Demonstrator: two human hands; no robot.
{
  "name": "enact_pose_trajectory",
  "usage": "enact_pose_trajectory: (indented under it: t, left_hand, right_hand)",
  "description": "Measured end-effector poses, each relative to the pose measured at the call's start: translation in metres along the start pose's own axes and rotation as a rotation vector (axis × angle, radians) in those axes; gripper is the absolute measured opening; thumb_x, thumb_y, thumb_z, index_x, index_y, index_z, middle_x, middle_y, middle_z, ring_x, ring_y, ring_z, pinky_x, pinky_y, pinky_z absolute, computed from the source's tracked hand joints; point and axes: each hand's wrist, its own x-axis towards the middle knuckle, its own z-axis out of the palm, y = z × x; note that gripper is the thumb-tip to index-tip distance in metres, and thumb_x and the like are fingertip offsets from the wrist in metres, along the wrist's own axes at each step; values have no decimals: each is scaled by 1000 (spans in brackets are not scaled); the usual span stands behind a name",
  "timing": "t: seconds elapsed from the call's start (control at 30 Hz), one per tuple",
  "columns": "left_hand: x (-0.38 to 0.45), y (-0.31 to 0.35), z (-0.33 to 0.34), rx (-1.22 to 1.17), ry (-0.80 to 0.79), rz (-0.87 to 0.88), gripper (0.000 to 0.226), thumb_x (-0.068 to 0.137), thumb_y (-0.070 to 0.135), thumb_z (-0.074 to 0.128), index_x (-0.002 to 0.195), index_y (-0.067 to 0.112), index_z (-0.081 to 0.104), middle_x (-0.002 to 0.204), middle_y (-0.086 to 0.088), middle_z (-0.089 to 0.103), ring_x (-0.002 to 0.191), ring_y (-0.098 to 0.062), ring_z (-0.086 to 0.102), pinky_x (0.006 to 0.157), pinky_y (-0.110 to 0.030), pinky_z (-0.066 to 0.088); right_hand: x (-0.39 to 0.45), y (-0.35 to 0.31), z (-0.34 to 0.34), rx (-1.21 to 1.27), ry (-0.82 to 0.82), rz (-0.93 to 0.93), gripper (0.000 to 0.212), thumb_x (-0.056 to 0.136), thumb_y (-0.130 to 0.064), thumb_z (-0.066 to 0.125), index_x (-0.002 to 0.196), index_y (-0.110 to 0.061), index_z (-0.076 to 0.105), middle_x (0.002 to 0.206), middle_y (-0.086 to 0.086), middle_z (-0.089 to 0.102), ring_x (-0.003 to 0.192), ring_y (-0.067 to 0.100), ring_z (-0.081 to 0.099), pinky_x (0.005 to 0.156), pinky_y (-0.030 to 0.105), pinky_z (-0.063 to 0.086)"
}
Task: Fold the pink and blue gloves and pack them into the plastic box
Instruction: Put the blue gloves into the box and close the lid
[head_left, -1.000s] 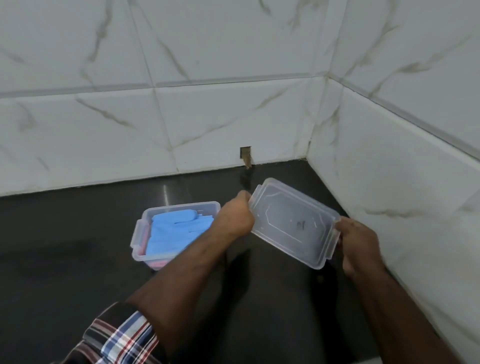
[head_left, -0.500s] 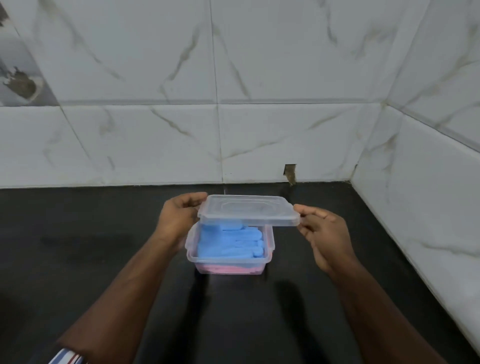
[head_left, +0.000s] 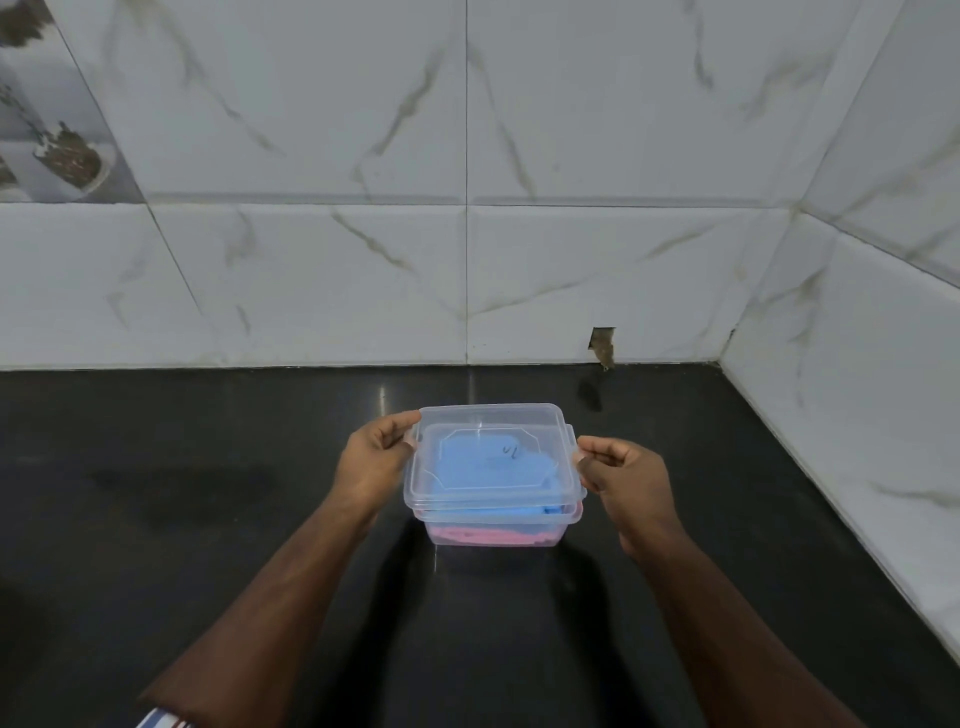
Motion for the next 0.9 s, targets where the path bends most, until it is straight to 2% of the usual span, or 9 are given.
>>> enact_pose_trajectory:
  t: [0.1,0.2,0.27,0.37,0.47,0.5,0.57,0.63,0.9]
  left_hand:
    - [-1,-3,2,33,-31,-9,44,90,-10,54,115,20,73,111,4,77,102,-15,73,93,-42,58]
    - [-1,-5,6,61,-52,-16,44,91,-10,53,117,20,72,110,5,77,100,-13,73,92,-42,59]
    - [-3,-6,10,62,-55,-19,42,92,-8,53,117,21,71,111,4,76,98,-12,73,87,-35,60]
    - [-4,-4,15,74,-33,-23,42,94,-10,50,124,14,67,121,3,70,97,-7,69,71,-12,56]
    - [-6,-4,19,103,-15,-17,43,94,-10,48,128,12,65,127,4,63,100,-8,65,67,-6,51]
    - [-7,-4,20,120,-14,-12,44,95,-10,46,129,12,64,130,3,62,106,-11,63,73,-10,53]
    - [-8,-5,22,162,-6,-5,44,96,-8,46,131,12,63,138,-1,59,119,-19,61,95,-30,55]
    - [-9,-7,24,201,1,3,42,97,-6,46,130,12,64,145,-5,56,129,-25,56,109,-43,46]
    - [-12,-15,31,293,-2,37,37,100,1,46,129,17,64,149,-7,52,132,-28,53,111,-44,42]
  right_hand:
    - [0,6,3,-55,43,4,21,85,1,68,89,-20,74,77,-9,77,71,7,73,58,19,56]
    - [1,12,4,-123,77,13,19,84,-4,70,91,-20,76,81,-8,77,77,10,74,71,29,61]
    - [2,15,4,-164,91,22,19,83,-8,73,99,-17,76,85,-9,76,78,7,73,75,31,61]
    - [2,19,4,-199,93,32,23,82,-10,74,105,-15,74,88,-7,76,81,9,73,79,38,61]
    - [-1,20,6,-219,97,35,24,82,-11,73,106,-16,74,91,-8,76,83,8,72,79,40,61]
    - [-1,20,6,-225,96,36,25,83,-12,73,107,-16,73,92,-8,76,84,8,72,79,40,62]
    - [-2,20,7,-242,88,36,27,84,-12,72,110,-15,72,94,-7,75,85,8,72,78,38,62]
    - [-1,20,7,-254,85,34,27,84,-12,71,111,-16,72,95,-8,75,85,6,72,78,37,62]
    - [7,14,4,-315,57,30,29,88,-17,69,117,-15,70,102,-6,74,88,6,70,81,34,60]
